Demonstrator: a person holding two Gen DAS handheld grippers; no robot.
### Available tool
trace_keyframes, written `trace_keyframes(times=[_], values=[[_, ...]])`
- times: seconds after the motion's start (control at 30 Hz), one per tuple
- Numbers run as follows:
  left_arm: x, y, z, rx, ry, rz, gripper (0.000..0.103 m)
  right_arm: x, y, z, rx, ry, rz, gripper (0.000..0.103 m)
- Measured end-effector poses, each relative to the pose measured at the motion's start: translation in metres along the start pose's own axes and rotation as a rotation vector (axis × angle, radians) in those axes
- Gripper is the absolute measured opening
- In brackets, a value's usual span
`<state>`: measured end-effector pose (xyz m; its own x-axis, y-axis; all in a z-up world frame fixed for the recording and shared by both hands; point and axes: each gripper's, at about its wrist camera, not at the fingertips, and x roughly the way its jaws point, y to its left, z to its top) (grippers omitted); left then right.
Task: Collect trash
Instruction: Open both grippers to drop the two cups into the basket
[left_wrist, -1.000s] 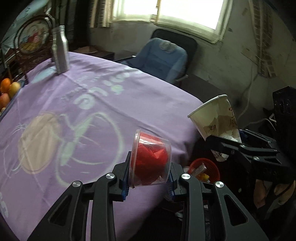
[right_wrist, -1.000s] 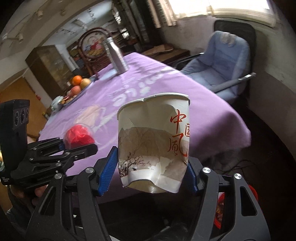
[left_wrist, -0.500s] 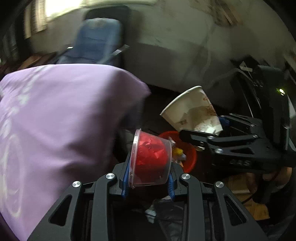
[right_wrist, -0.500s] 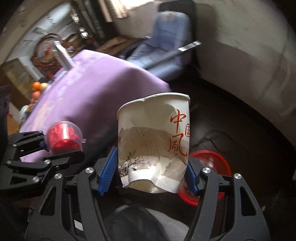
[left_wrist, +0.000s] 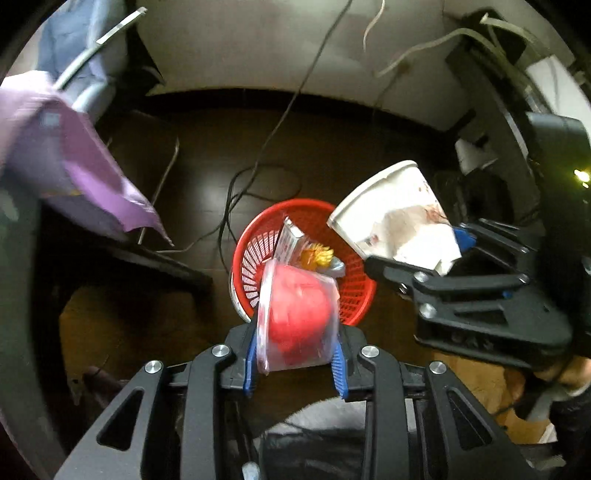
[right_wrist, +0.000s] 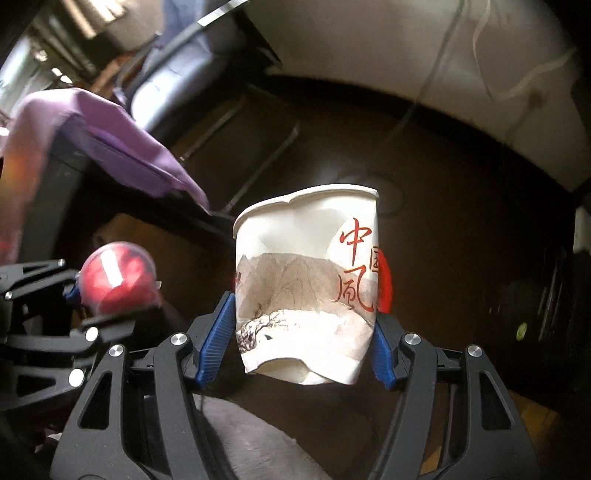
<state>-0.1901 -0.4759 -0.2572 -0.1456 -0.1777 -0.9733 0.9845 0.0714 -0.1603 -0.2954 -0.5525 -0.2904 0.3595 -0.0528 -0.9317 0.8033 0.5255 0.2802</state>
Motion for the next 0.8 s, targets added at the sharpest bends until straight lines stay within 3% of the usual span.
trace_keyframes(times=[0.43, 0.57, 0.63, 0.8], values=[[0.086, 0.003, 0.011, 0.003, 0.132, 0.015, 0.027, 0.066, -0.025, -0.013, 0.070, 0.145, -0.020, 0.064], [0.086, 0.006, 0.010, 0.011, 0.139, 0.018, 0.027, 0.077, -0.027, -0.017, 0.082, 0.162, -0.042, 0.066], [0.085, 0.005, 0.010, 0.015, 0.132, 0.029, 0.026, 0.084, -0.026, -0.013, 0.071, 0.189, -0.036, 0.072], [0.080, 0.004, 0.006, 0.011, 0.128, 0.041, 0.032, 0.081, -0.024, -0.015, 0.074, 0.188, -0.056, 0.077]])
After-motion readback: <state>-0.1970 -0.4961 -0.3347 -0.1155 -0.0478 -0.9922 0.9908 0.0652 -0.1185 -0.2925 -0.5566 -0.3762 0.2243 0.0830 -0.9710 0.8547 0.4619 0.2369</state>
